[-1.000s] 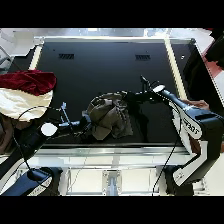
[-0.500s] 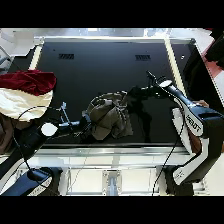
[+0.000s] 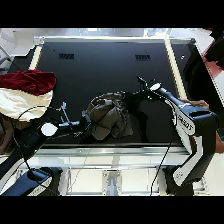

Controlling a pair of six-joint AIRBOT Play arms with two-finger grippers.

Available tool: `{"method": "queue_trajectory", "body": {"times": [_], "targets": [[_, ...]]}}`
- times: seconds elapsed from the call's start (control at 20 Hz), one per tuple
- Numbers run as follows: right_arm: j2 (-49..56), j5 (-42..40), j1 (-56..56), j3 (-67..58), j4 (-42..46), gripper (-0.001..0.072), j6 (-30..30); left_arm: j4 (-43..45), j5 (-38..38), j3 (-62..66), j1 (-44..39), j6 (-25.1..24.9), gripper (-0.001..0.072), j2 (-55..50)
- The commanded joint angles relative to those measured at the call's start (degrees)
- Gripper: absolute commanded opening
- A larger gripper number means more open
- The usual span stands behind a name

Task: Fold the shirts.

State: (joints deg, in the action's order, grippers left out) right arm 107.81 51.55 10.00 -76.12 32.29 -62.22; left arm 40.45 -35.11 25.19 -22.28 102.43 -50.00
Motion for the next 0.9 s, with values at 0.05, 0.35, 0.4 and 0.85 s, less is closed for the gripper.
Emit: {"method": "queue_trajectory", "body": {"times": [0.05,0.35,0.4,0.85], "targets": [[-1.09,3.85,-0.66,-2.32,-1.05,0.0016,-0.02,0.26,1.64,0.13,0.92,-0.26,0.0011,1.25],[-21.09,21.70,-12.55,-8.35,10.99,0.0015,-2.91,3.02,2.56,3.08,22.47,-7.54,0.0009,23.12],[-25.83,24.46,-14.49,-8.35,12.94,0.0016,-3.02,5.53,2.54,4.33,26.62,-7.52,0.0009,27.89],[-61.59,19.43,-15.19,-14.62,16.13,0.0015,-5.99,8.83,-9.81,35.36,38.03,-19.50,0.0008,26.16]]}}
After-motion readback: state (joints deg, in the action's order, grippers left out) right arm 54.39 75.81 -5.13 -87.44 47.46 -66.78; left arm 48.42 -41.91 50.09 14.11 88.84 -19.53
